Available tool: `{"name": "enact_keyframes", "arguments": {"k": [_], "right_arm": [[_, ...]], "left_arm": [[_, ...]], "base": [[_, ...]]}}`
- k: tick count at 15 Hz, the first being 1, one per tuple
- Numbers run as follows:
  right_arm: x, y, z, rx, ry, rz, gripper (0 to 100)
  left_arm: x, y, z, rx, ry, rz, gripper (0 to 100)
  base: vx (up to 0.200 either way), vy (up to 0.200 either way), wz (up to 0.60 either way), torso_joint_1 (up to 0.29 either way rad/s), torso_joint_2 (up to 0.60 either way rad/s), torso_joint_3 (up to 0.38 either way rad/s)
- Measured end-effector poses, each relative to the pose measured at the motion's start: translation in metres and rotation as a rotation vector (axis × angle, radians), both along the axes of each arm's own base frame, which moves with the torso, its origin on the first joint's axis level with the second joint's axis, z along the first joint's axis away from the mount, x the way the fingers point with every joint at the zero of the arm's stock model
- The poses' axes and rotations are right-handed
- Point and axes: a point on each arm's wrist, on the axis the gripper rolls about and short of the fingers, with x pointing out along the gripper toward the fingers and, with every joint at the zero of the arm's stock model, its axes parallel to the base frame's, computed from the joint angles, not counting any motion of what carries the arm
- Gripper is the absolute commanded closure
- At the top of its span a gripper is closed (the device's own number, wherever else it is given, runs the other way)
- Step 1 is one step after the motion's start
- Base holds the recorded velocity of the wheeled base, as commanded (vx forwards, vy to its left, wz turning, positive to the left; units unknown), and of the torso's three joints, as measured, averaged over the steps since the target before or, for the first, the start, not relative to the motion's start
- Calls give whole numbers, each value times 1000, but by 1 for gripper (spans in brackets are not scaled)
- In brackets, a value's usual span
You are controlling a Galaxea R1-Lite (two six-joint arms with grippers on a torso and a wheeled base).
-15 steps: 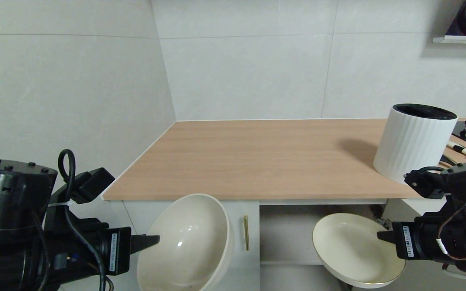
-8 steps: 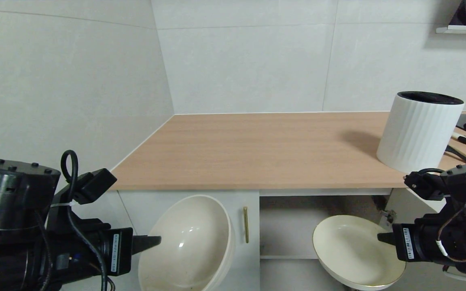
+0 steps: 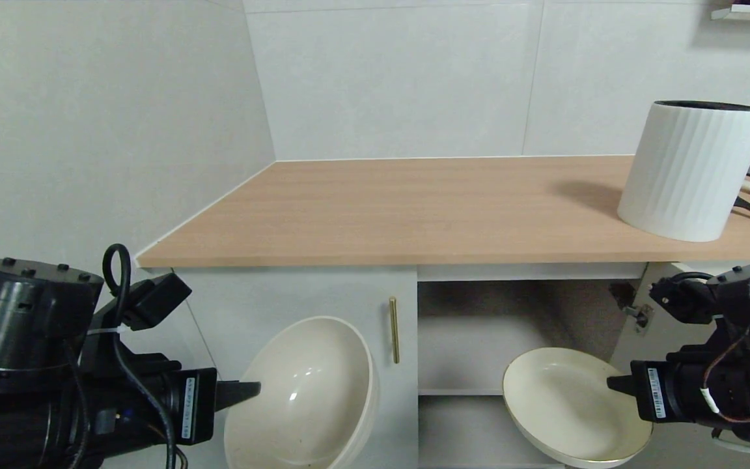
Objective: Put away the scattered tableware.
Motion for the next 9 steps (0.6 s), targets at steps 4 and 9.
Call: {"name": "enact_keyframes", "arguments": {"k": [4,9], "right_arm": [[0,0,0,0,2,0,100],[0,0,-1,-1,5,0,100]], "left_arm": [[0,0,-1,2,4,0,100],[0,-1,-1,2,5,-4,100]], "base": [[0,0,0,-126,453,321],[0,0,0,-47,247,189]]}}
